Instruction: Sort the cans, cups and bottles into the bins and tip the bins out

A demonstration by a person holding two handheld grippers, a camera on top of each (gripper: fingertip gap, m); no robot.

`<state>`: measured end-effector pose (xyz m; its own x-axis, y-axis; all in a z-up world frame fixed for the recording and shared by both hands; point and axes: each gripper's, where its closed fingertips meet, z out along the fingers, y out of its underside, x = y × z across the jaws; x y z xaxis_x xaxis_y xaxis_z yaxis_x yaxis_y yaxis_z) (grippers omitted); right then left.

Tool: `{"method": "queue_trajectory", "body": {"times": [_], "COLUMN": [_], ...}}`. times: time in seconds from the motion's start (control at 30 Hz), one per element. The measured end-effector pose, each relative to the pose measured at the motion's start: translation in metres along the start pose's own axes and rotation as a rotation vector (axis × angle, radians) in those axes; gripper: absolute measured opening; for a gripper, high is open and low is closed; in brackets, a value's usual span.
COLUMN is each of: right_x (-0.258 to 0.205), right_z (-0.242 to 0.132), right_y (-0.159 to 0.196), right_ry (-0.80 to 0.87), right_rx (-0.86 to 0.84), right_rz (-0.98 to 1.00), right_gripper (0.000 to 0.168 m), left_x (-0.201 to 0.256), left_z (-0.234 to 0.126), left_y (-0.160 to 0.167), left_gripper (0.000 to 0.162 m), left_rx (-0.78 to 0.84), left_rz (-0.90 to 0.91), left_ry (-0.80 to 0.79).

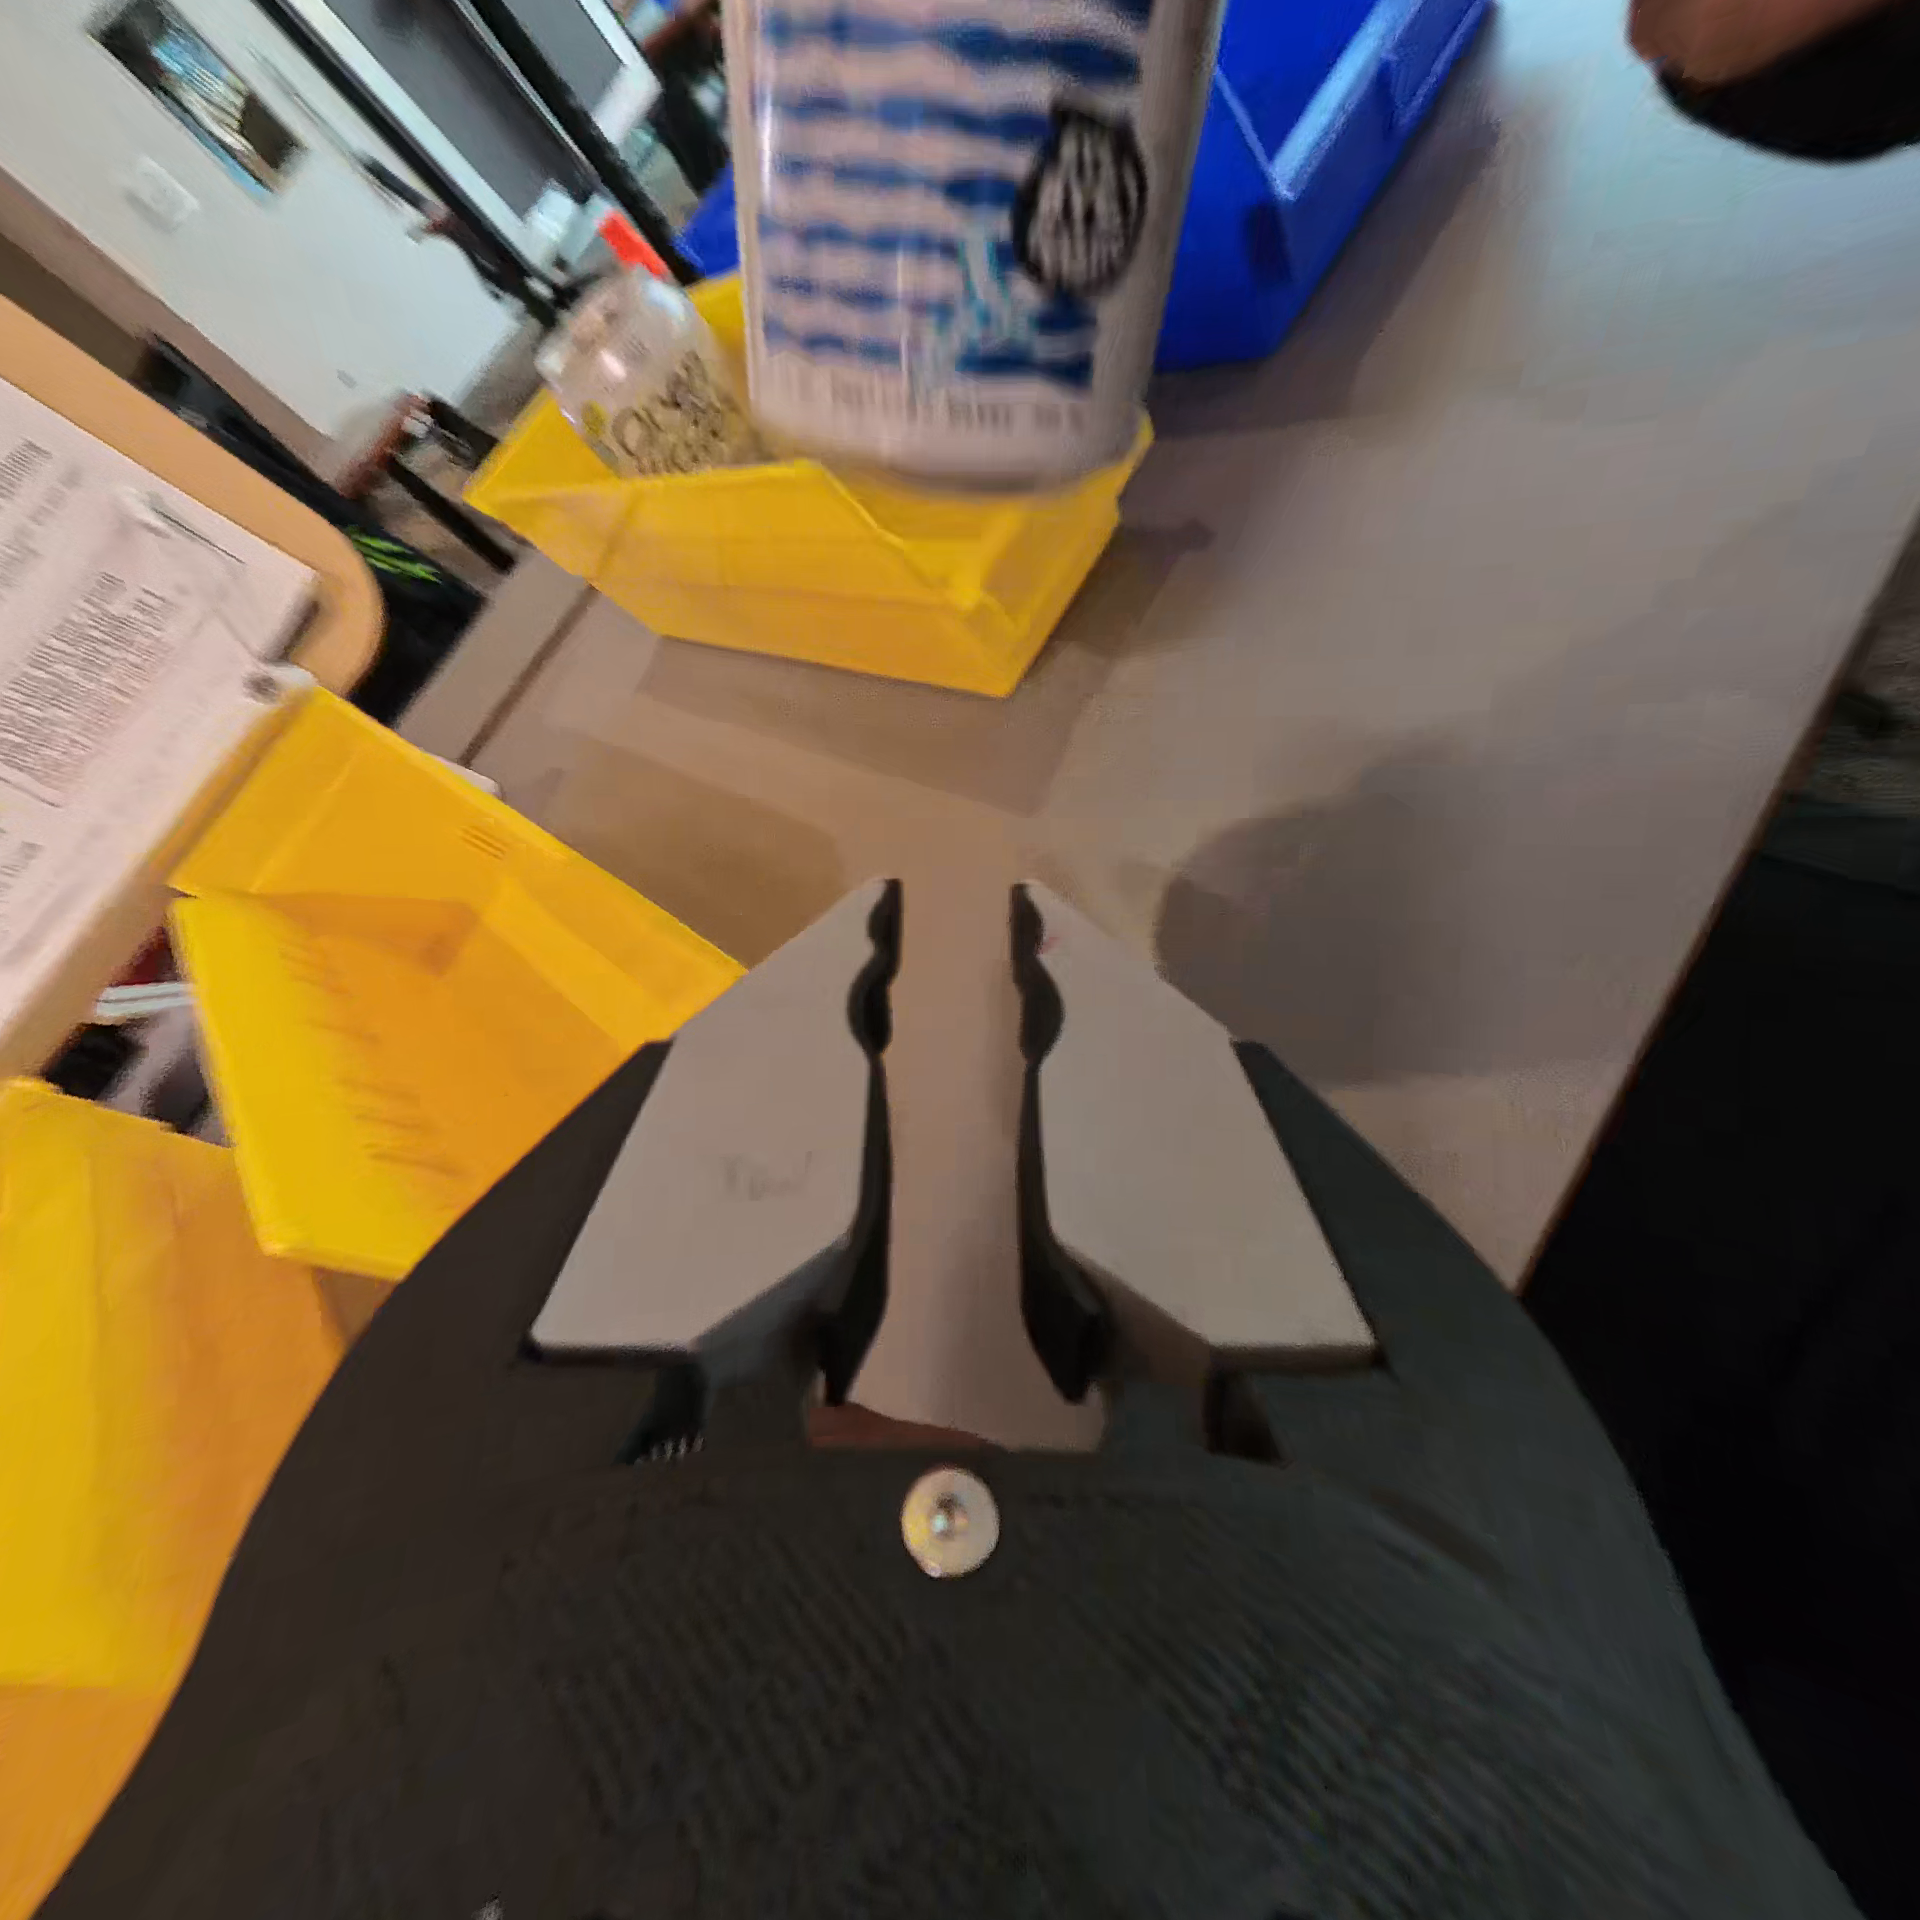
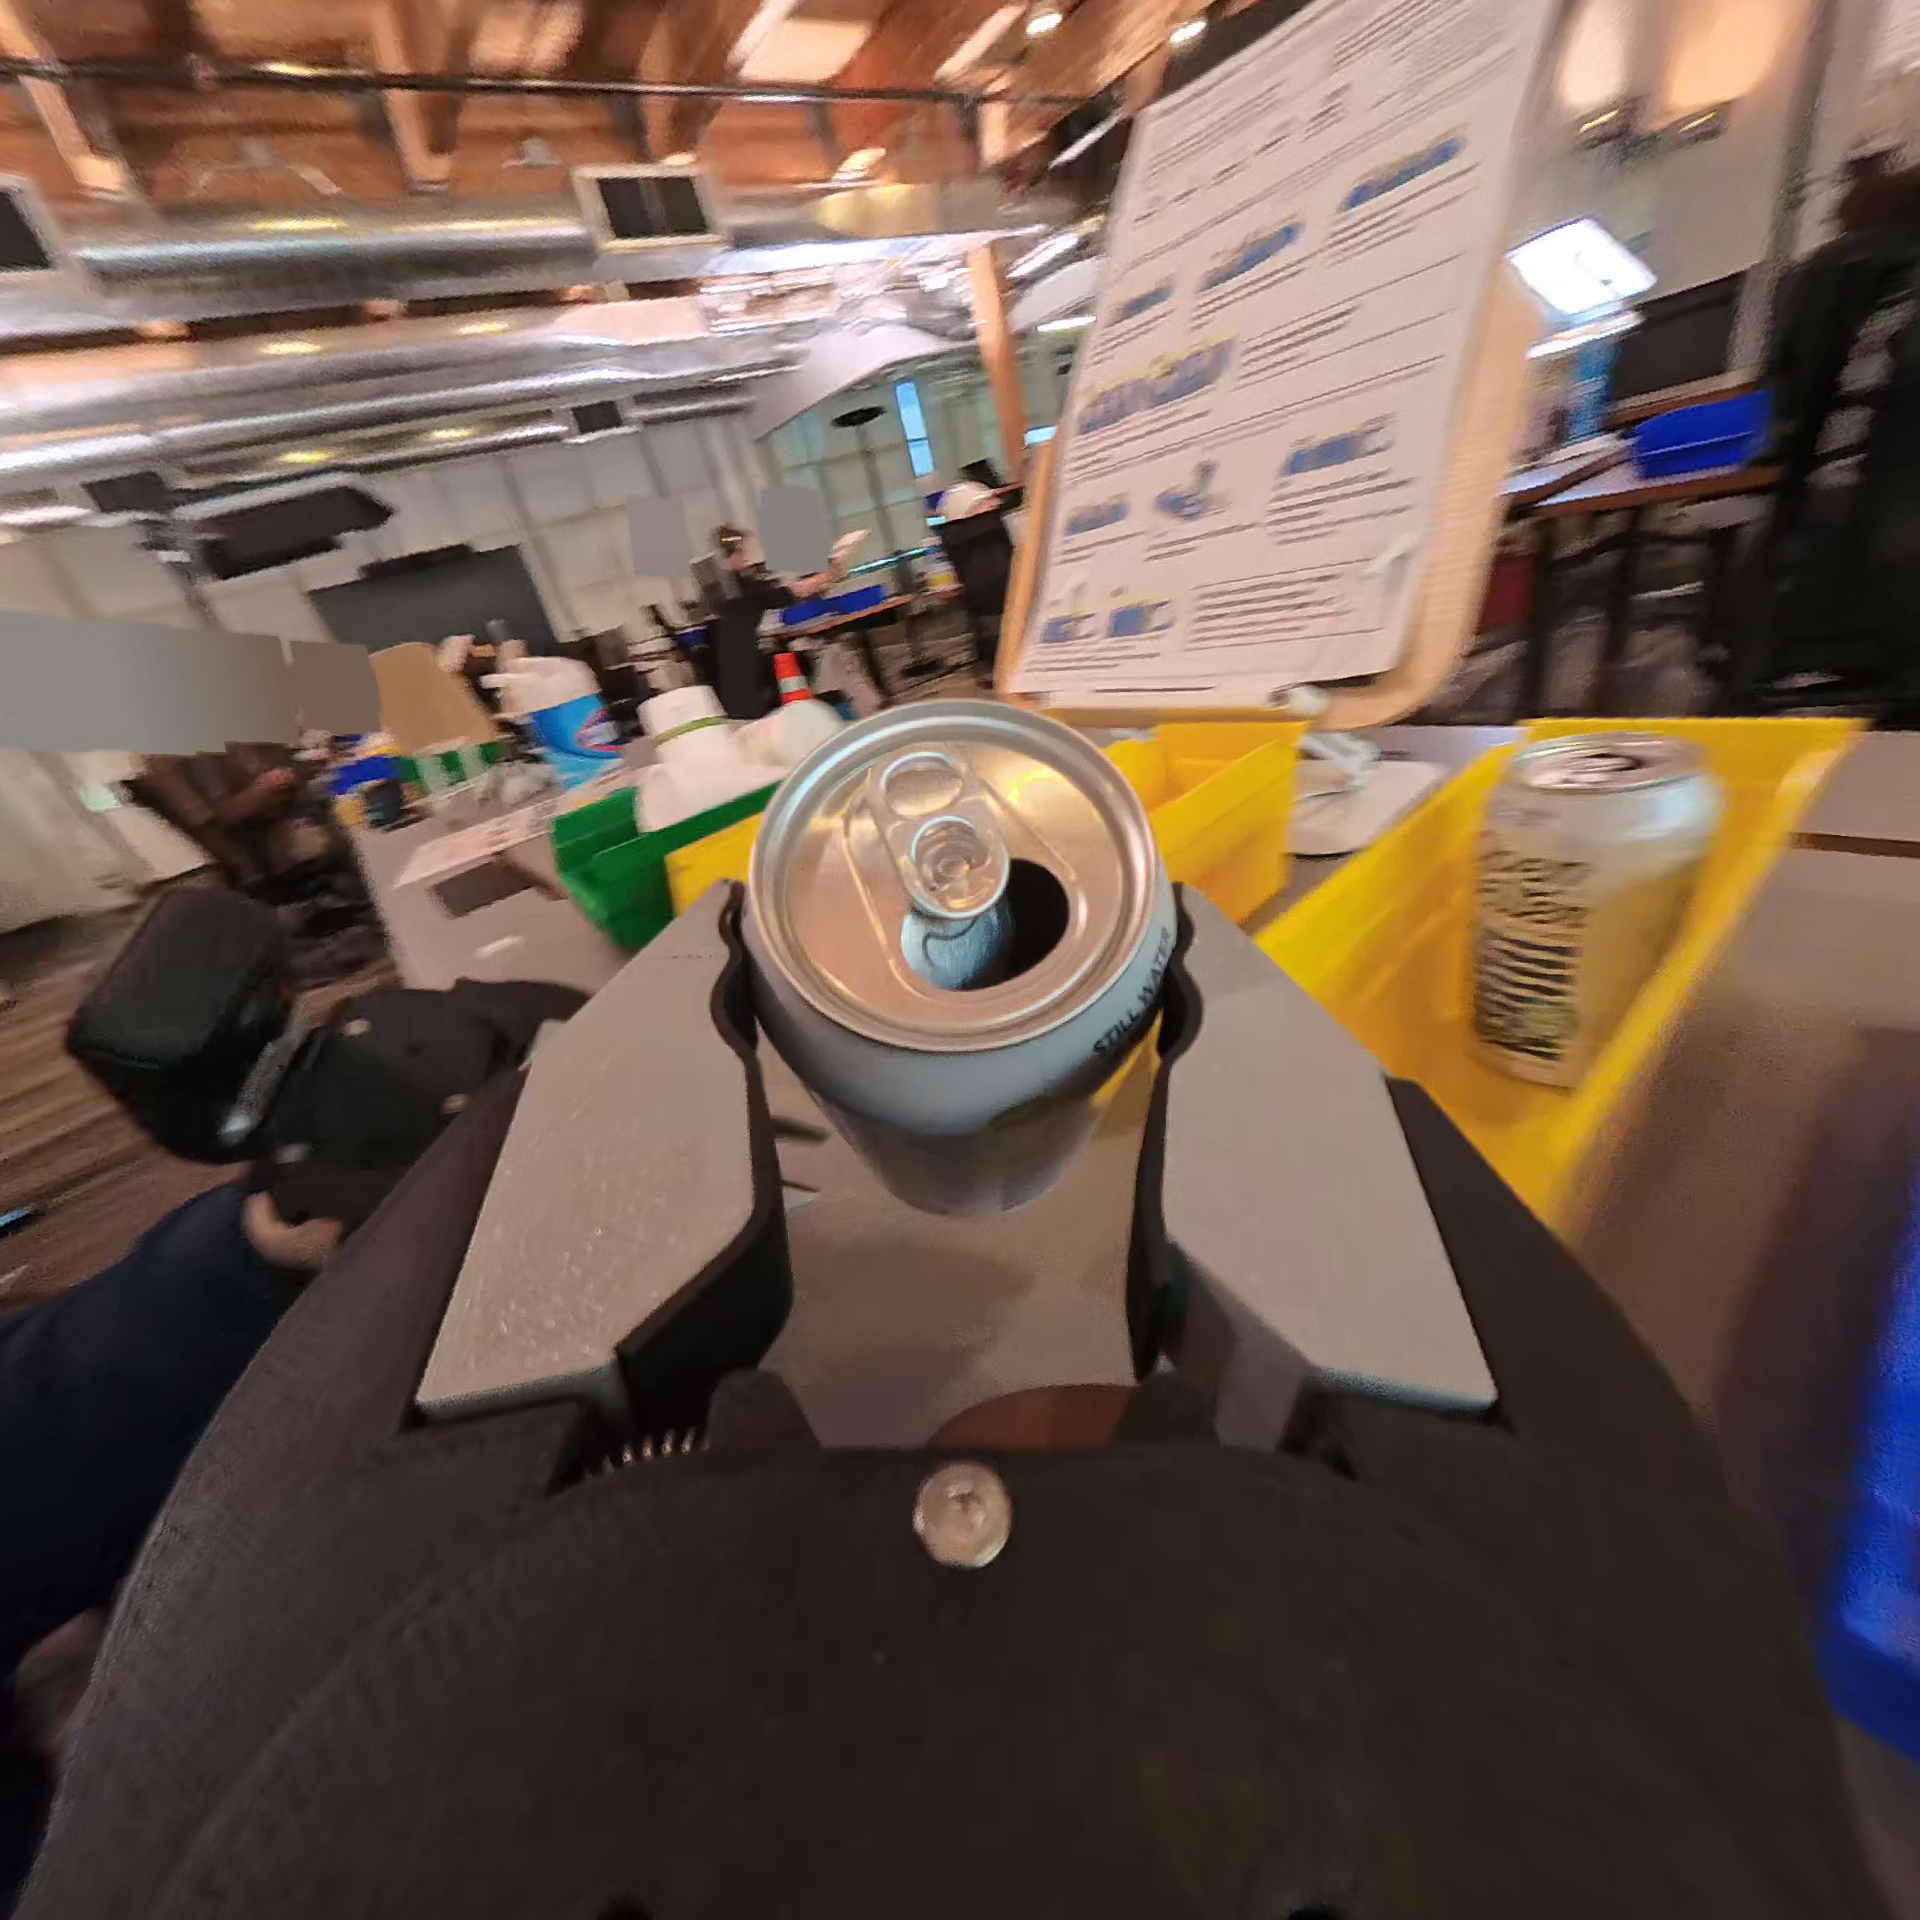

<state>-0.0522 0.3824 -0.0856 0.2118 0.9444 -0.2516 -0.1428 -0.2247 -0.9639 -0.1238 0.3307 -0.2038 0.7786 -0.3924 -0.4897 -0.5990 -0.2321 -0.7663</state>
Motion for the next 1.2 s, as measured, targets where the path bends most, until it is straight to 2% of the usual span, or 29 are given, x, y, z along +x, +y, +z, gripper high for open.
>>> {"method": "queue_trajectory", "body": {"times": [0.03,0.07,0.13,0.23,0.3,0.43,0.63,0.8,0.9,1.03,1.1,1.2], "right_x": [0.013,0.026,0.049,0.065,0.071,0.092,0.141,0.160,0.155,0.134,0.104,0.051], "right_z": [-0.004,-0.007,-0.012,-0.010,-0.003,0.021,0.058,0.066,0.062,0.048,0.043,0.042], "right_y": [-0.002,-0.003,-0.003,0.001,0.004,0.003,0.024,0.056,0.058,0.032,0.027,0.051], "right_ry": [0.068,0.142,0.287,0.409,0.450,0.516,0.619,0.649,0.650,0.668,0.581,0.357], "right_rx": [0.004,0.000,-0.019,-0.049,-0.067,-0.089,-0.286,-0.446,-0.446,-0.354,-0.255,-0.193], "right_rz": [-0.027,-0.065,-0.165,-0.274,-0.310,-0.281,-0.248,-0.239,-0.269,-0.341,-0.309,-0.268], "right_gripper": [0.076,0.076,0.076,0.076,0.075,0.076,0.077,0.078,0.081,0.085,0.082,0.083], "left_x": [0.005,0.012,0.021,0.030,0.035,0.037,0.035,0.037,0.038,0.038,0.037,0.036], "left_z": [0.004,0.008,0.016,0.027,0.030,0.031,0.031,0.030,0.030,0.030,0.030,0.030], "left_y": [0.005,0.009,0.018,0.041,0.053,0.054,0.055,0.054,0.053,0.053,0.053,0.053], "left_gripper": [0.003,0.000,0.000,0.000,0.000,0.000,0.000,0.000,0.000,0.000,0.000,0.001], "left_rx": [-0.006,-0.009,-0.024,-0.084,-0.160,-0.161,-0.166,-0.161,-0.163,-0.162,-0.162,-0.161], "left_rz": [-0.044,-0.091,-0.156,-0.129,-0.103,-0.063,-0.099,-0.110,-0.145,-0.140,-0.136,-0.133], "left_ry": [0.056,0.118,0.215,0.270,0.308,0.300,0.310,0.336,0.366,0.363,0.350,0.344]}}
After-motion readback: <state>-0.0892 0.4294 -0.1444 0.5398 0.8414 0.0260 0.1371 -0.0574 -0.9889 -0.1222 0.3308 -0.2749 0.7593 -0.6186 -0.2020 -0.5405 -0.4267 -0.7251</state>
